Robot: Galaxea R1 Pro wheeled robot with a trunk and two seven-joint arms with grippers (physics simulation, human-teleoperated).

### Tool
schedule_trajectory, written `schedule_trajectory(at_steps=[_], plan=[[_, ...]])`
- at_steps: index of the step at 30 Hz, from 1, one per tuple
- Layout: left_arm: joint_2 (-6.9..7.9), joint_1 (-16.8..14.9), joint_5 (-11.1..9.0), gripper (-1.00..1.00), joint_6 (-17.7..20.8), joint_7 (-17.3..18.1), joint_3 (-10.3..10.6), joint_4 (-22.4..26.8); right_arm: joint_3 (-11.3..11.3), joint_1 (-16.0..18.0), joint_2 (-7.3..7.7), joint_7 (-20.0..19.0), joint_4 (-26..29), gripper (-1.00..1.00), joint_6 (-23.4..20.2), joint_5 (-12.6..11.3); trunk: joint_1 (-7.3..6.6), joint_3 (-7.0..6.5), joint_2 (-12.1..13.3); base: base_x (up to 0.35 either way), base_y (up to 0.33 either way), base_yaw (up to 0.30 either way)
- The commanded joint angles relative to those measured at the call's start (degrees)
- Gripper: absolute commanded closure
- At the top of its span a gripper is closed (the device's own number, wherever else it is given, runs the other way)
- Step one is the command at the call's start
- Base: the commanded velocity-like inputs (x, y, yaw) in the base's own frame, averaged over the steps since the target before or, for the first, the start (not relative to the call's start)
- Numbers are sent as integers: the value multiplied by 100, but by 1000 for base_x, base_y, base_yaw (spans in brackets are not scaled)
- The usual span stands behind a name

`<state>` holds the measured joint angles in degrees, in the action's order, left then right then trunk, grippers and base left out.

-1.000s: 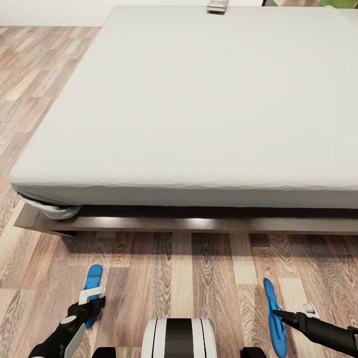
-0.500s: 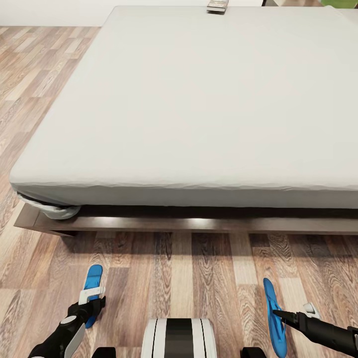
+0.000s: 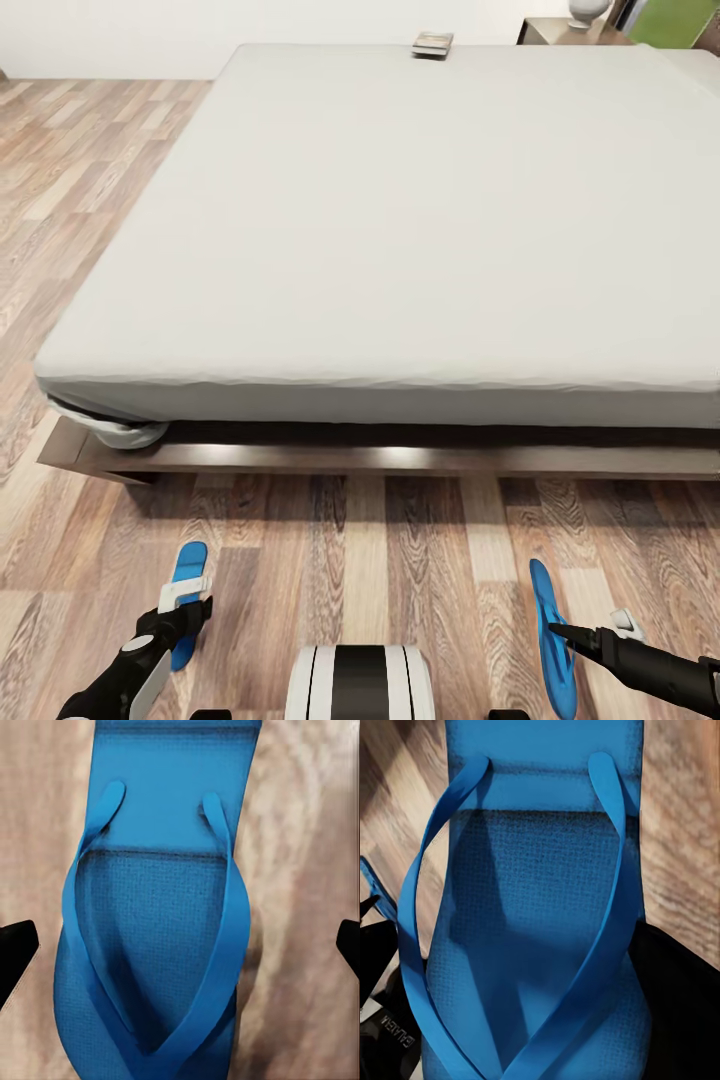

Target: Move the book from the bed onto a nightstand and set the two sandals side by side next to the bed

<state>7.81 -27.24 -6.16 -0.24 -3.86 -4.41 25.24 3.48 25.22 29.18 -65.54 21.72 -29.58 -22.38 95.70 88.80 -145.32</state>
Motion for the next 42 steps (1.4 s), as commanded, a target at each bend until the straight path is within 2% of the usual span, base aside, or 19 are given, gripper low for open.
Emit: schedule_trajectory(at_steps=[1,12,14,17,20,24,29,32,35,36,37,38,39,40,42], plan=[[1,0,-60,-100,-2,-11,10,1,4,1,0,-11,-2,100,-48,-21,-3,-20,1,0,0,0],[16,0,-60,-100,-2,-5,3,9,4,1,-6,-11,-2,100,-48,-21,-32,-264,15,0,0,0],[51,0,-62,-100,-2,-2,-4,17,4,1,-1,-11,-2,100,-48,-21,-32,-264,15,0,0,0],[134,0,-74,-100,-2,5,-68,24,4,1,-1,-11,-2,100,-48,-21,-32,-264,15,0,0,0],[235,0,-83,-100,-1,48,-299,86,4,1,0,-11,-2,100,-48,-21,-32,-264,15,0,0,0],[269,0,-86,-100,16,210,-440,229,4,1,0,-11,-3,100,-48,-21,-32,-264,15,0,0,0],[290,0,-81,-100,273,845,-525,350,4,1,0,-11,-4,100,-48,-21,-32,-264,15,0,0,0],[339,0,-81,-100,380,1069,-540,363,4,1,0,-11,-3,100,-48,-21,-32,-264,15,0,0,0],[566,0,-100,-100,516,1664,-554,369,4,1,0,-11,-2,100,-48,-21,-32,-264,15,0,0,0],[670,0,-133,-100,593,2055,-557,368,4,1,0,-11,-2,100,-48,-21,-32,-264,15,0,0,0],[724,0,-155,-100,646,2277,-558,368,4,1,0,-11,-4,100,-48,-21,-32,-264,15,0,0,0],[829,0,-204,-100,775,2762,-562,368,4,1,0,-11,-6,100,-48,-21,-32,-264,15,0,0,0],[996,0,-269,-100,979,3484,-575,364,4,1,-3,-11,-8,100,-48,-21,-32,-264,15,0,0,0],[1113,0,-298,-100,1086,3899,-588,359,4,1,-3,-11,-9,100,-48,-21,-32,-264,15,0,0,0],[1253,0,-324,-100,1181,4364,-620,353,4,1,-5,-8,-8,100,-48,-18,-32,-264,15,0,0,0]])
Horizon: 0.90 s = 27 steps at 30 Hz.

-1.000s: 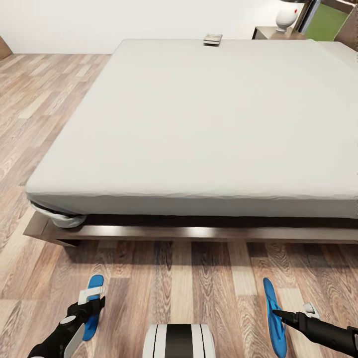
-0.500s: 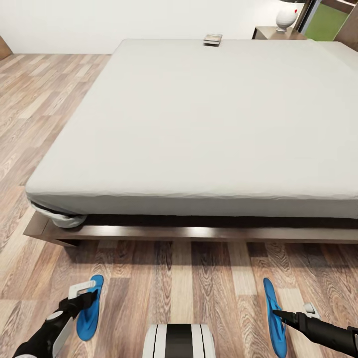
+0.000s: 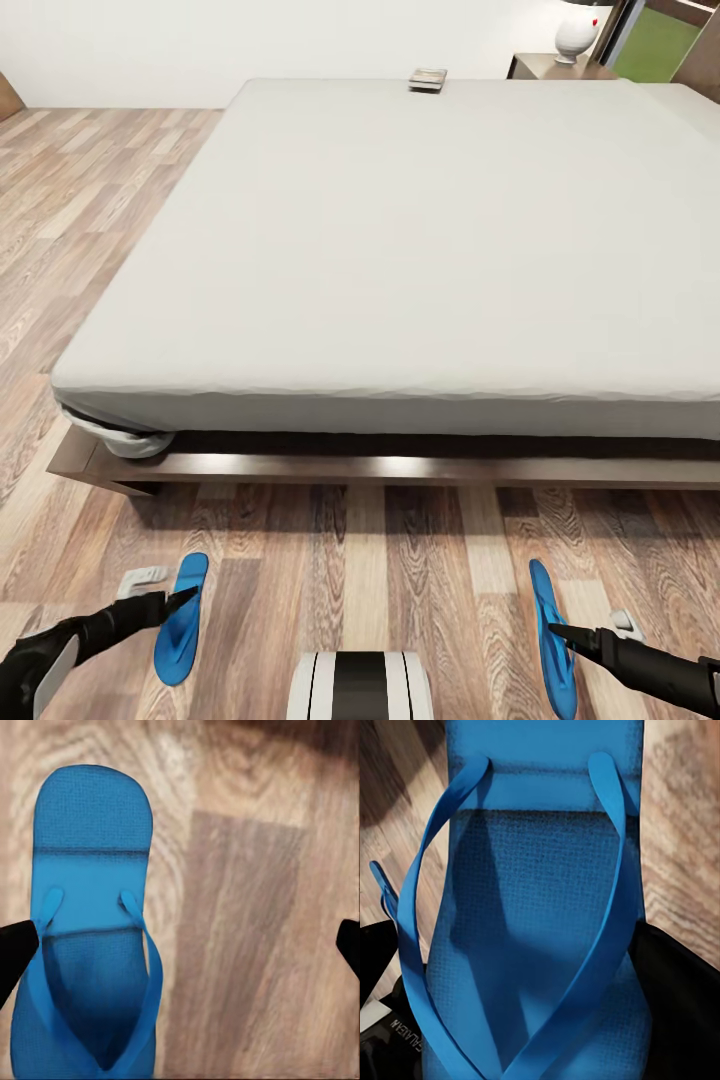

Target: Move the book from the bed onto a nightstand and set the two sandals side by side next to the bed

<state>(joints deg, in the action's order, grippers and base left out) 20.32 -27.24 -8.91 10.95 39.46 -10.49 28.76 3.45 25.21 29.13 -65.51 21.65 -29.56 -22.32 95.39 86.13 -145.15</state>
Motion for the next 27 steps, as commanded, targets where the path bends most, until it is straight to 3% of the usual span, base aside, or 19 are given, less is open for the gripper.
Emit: schedule_trajectory(at_steps=[1,5,8,9,10,12,13,14,18,20,27], plan=[[82,-1,-62,-100,111,323,-63,-8,7,1,-1,-9,0,100,-50,-22,-1,3,-1,0,0,0],[155,-1,-78,-100,153,685,-179,-31,1,1,-7,93,57,100,-31,19,-1,3,-1,0,0,0],[168,-1,-82,-100,154,1009,-199,-54,-1,1,-11,661,362,100,-29,39,-1,3,-1,0,0,0],[170,-1,-83,-100,153,1156,-202,-72,-4,1,-13,1057,505,100,-30,44,-1,3,-1,0,0,0],[172,-1,-79,-100,148,1408,-206,-153,-13,1,-18,1995,747,100,-27,49,-1,3,-1,0,0,0],[173,-1,-75,-100,141,1570,-207,-231,-19,1,-20,2803,891,100,-21,55,-1,3,-1,0,0,0],[173,-1,-75,-100,139,1601,-207,-243,-21,1,-20,2981,918,100,-13,56,-1,3,-1,0,0,0],[169,-1,-70,-100,131,1673,-205,-272,-34,1,-25,3625,985,100,7,66,-1,3,-1,0,0,0],[158,-1,-67,-100,127,1719,-200,-289,-58,1,-32,4617,1026,100,31,84,-1,3,-1,0,13,0],[157,-1,-67,-100,125,1727,-200,-291,-65,1,-36,4901,1031,100,44,86,-1,3,-1,0,61,0],[156,-1,-75,-100,125,1732,-199,-292,-77,1,-49,5092,1034,100,173,87,-1,3,-1,0,99,0]])
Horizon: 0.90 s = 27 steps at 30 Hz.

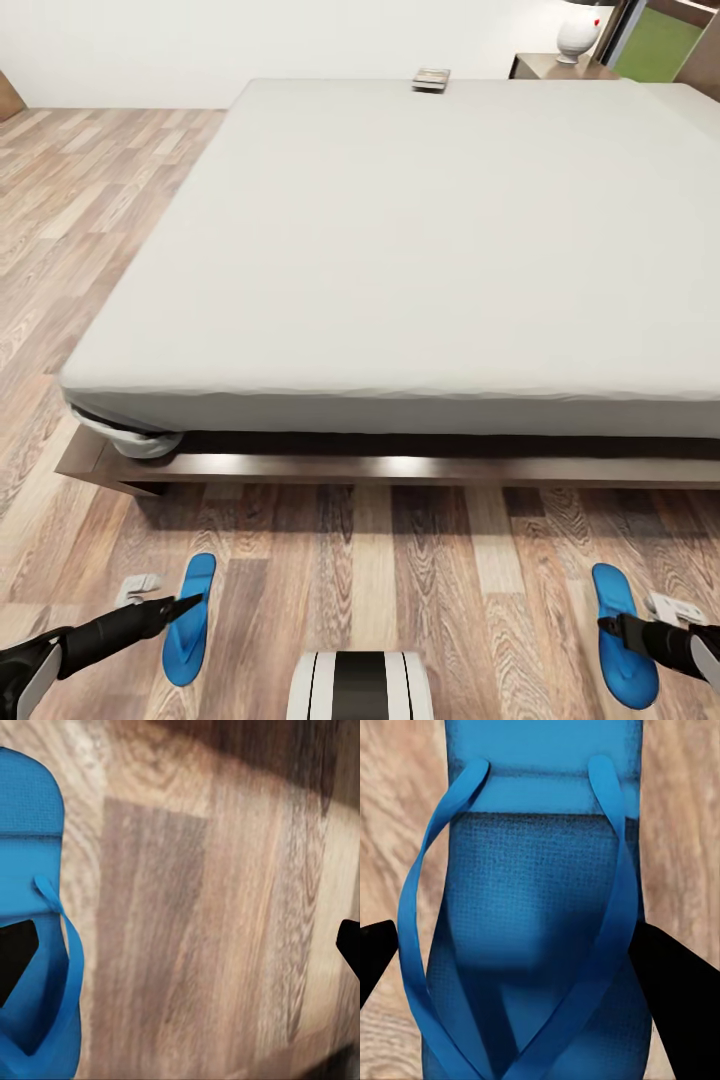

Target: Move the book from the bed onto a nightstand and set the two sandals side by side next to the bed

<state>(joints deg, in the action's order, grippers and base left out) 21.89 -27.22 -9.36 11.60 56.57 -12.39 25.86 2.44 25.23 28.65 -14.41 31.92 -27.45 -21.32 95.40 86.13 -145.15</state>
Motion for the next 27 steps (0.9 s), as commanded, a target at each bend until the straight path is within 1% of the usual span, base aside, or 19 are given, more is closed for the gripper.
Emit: schedule_trajectory(at_steps=[1,4,7,13,27], plan=[[-1,-2,-31,-100,59,20,-9,-2,23,0,-4,-17,7,100,76,-12,-1,3,-1,0,109,0],[-1,-2,-31,-100,60,21,-9,-2,20,0,-8,-32,7,100,529,-12,-1,3,-1,0,96,0],[-1,-2,-31,-100,61,21,-9,-2,20,0,-8,-27,7,100,663,-12,-1,3,-1,0,34,0],[-6,-2,-27,-100,59,21,0,-2,20,0,-12,-14,1,100,712,-12,-1,3,-1,0,66,0],[-5,-2,-22,-100,61,21,0,-2,11,0,-17,-17,-2,100,715,-12,-1,3,-1,0,270,0]])
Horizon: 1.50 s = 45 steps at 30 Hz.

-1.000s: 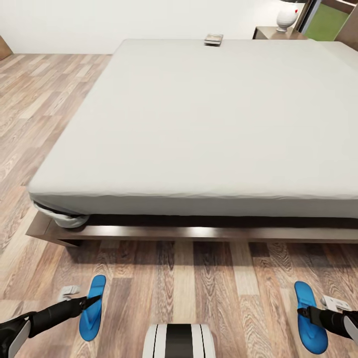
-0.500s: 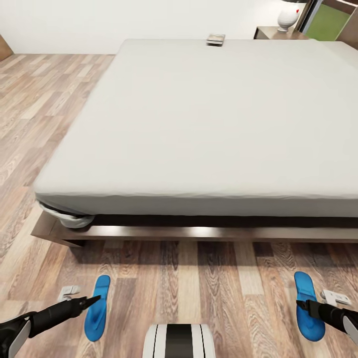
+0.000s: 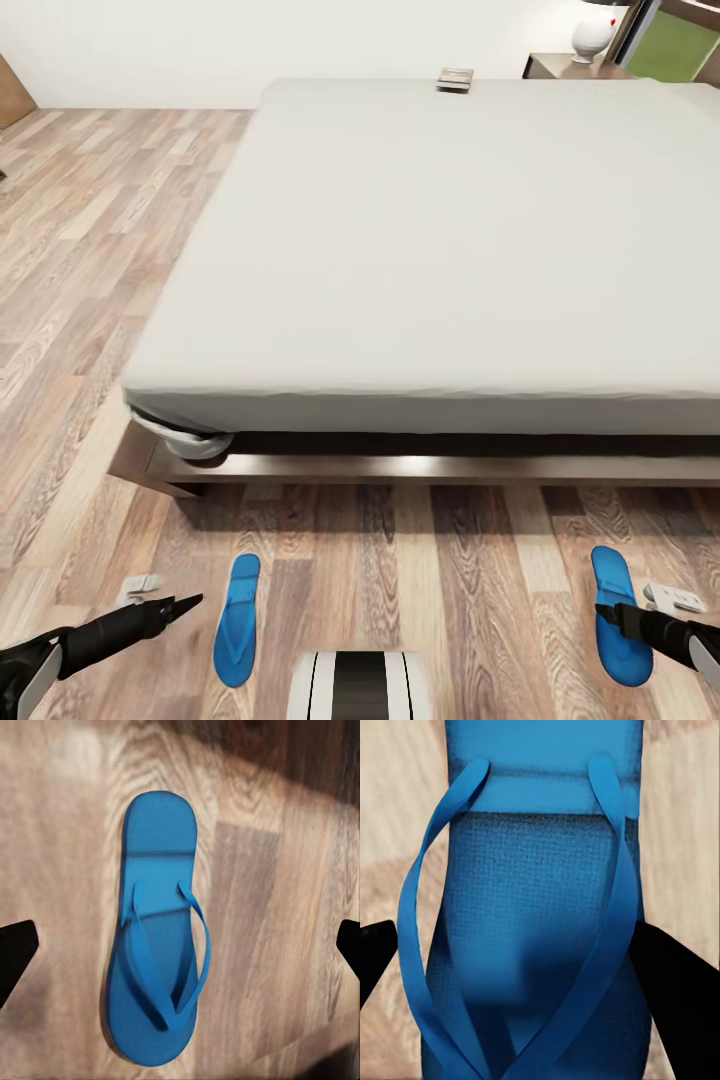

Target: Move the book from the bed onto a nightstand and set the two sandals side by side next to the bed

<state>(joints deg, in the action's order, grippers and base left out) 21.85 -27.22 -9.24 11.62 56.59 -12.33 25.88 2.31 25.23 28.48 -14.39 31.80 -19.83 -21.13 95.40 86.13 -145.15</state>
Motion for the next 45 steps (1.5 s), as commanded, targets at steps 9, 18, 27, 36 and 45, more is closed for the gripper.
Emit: schedule_trajectory(at_steps=[9,18,27,36,45], plan=[[-4,-3,-34,-100,60,27,-7,-4,19,-1,-4,-7,1,100,14,-31,-1,3,-1,0,283,0],[-6,-3,-34,-100,61,27,-7,-4,24,-1,-157,2,-89,100,936,655,-1,3,-1,0,283,0],[-6,-3,-34,-100,61,27,1,-4,32,-1,-341,23,-101,100,980,906,-1,3,-1,0,283,0],[-6,-3,-33,-100,64,27,2,-4,28,-1,-368,1028,-103,100,981,990,-1,3,-1,0,283,0],[-6,-3,-34,-100,69,27,2,-4,25,-1,-369,1095,-98,100,977,996,-1,3,-1,0,185,0]])
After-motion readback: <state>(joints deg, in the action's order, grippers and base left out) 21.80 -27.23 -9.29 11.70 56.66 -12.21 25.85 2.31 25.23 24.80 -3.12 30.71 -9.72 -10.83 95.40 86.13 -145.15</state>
